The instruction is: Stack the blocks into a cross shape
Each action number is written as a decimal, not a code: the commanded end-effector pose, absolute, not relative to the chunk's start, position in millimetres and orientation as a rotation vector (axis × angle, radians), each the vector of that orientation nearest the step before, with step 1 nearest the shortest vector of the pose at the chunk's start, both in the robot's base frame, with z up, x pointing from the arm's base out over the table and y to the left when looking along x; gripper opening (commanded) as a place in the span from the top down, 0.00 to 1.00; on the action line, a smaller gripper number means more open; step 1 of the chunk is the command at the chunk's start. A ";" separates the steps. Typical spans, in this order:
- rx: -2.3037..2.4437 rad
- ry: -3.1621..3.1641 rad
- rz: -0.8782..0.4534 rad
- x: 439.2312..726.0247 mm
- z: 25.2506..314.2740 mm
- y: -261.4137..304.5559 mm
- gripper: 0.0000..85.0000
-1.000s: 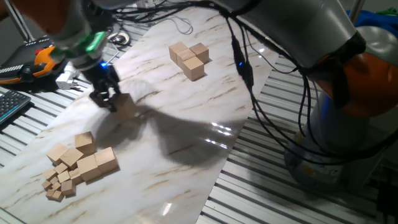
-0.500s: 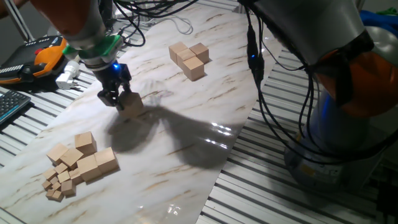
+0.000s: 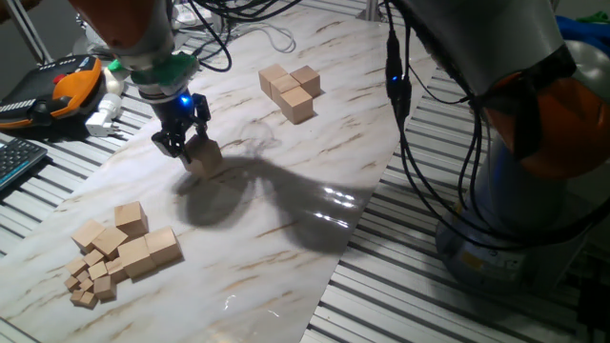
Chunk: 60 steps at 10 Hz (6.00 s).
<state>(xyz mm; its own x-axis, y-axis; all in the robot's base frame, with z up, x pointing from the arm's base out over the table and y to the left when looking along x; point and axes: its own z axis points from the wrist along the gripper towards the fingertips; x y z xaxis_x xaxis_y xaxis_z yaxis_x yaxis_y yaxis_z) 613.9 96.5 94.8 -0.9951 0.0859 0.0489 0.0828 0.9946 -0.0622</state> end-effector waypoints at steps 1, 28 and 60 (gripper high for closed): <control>-1.560 -2.643 0.042 615.2 94.9 97.5 1.00; -2.529 -1.795 0.034 622.4 97.8 103.9 1.00; -2.286 -2.078 0.108 607.9 82.8 -40.3 1.00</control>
<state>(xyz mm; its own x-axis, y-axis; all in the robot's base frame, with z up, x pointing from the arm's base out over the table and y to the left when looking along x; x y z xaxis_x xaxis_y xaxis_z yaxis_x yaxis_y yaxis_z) 607.8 -40.3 82.7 0.0987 0.9949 -0.0226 0.9916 -0.1002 -0.0819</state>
